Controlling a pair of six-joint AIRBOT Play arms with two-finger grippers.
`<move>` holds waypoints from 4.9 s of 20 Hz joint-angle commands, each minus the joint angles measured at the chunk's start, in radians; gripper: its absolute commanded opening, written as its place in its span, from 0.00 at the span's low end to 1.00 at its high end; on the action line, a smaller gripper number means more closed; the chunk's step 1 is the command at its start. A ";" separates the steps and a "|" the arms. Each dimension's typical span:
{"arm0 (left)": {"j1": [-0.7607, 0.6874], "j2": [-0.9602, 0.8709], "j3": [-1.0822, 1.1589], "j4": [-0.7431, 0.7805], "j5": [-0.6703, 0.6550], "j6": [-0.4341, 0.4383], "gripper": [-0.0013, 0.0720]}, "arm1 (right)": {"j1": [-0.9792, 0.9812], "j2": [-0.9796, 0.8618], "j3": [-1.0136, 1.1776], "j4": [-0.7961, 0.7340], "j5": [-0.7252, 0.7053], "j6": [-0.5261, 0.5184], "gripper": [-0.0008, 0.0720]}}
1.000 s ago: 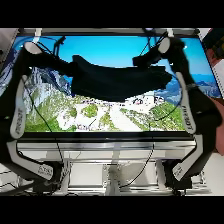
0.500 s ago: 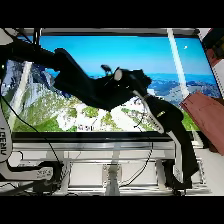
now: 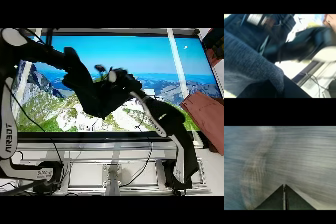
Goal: Fold the clothes and pants, and hang the long-sleeved shirts on hangers.
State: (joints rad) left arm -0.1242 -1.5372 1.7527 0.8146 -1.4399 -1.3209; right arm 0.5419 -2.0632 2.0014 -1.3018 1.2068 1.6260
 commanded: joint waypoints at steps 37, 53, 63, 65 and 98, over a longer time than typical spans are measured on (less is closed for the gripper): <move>-0.605 -0.380 0.000 0.560 0.511 -0.190 0.05 | -0.422 0.179 0.000 0.317 0.053 -0.233 0.06; -0.583 0.031 0.000 0.865 0.154 -0.043 0.05 | -0.397 0.087 -0.031 0.277 0.183 -0.233 0.06; -0.277 0.203 0.000 0.861 0.133 -0.044 0.05 | -0.480 0.069 -0.031 -0.026 0.620 -0.280 0.06; -0.254 0.203 0.000 0.861 0.125 -0.043 0.05 | -0.529 0.100 -0.029 -0.039 0.611 -0.277 0.06; -0.240 0.201 0.000 0.866 0.089 -0.062 0.05 | -0.379 -0.175 -0.005 0.583 0.345 -0.187 0.06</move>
State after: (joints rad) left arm -0.3645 -1.3346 1.7527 1.6764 -1.3499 -1.3838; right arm 0.1192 -2.2368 1.9854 -0.7853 1.5280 1.4544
